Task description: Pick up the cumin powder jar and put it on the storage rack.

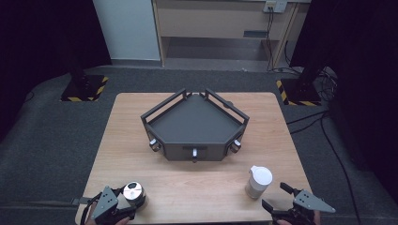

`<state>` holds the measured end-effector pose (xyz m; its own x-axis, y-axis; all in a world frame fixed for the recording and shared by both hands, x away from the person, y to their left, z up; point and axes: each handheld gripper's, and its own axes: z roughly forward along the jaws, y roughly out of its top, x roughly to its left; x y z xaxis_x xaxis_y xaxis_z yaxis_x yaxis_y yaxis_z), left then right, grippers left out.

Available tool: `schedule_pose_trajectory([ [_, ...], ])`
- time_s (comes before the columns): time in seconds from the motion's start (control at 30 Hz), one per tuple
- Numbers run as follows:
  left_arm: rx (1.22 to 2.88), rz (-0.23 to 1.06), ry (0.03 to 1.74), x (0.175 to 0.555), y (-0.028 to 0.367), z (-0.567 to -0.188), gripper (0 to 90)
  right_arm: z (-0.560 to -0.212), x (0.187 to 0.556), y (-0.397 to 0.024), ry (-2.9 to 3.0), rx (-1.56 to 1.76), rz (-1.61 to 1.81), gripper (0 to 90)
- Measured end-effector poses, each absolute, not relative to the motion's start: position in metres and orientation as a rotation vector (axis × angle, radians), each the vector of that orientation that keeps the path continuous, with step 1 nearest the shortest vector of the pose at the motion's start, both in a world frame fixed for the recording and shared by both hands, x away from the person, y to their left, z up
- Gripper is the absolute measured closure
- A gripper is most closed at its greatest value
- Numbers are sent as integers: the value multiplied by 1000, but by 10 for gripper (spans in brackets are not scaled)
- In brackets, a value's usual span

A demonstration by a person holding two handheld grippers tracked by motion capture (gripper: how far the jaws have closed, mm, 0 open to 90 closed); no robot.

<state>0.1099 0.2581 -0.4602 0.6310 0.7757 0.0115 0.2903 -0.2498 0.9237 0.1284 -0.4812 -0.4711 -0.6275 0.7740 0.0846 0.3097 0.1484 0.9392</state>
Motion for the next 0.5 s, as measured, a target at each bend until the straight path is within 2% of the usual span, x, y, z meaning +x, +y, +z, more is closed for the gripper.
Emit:
schedule_pose_trajectory([
  [0.5, 1795, 600, 867, 108, 259, -465, 308, -473, 127, -482, 2012, 1047, 1494, 26],
])
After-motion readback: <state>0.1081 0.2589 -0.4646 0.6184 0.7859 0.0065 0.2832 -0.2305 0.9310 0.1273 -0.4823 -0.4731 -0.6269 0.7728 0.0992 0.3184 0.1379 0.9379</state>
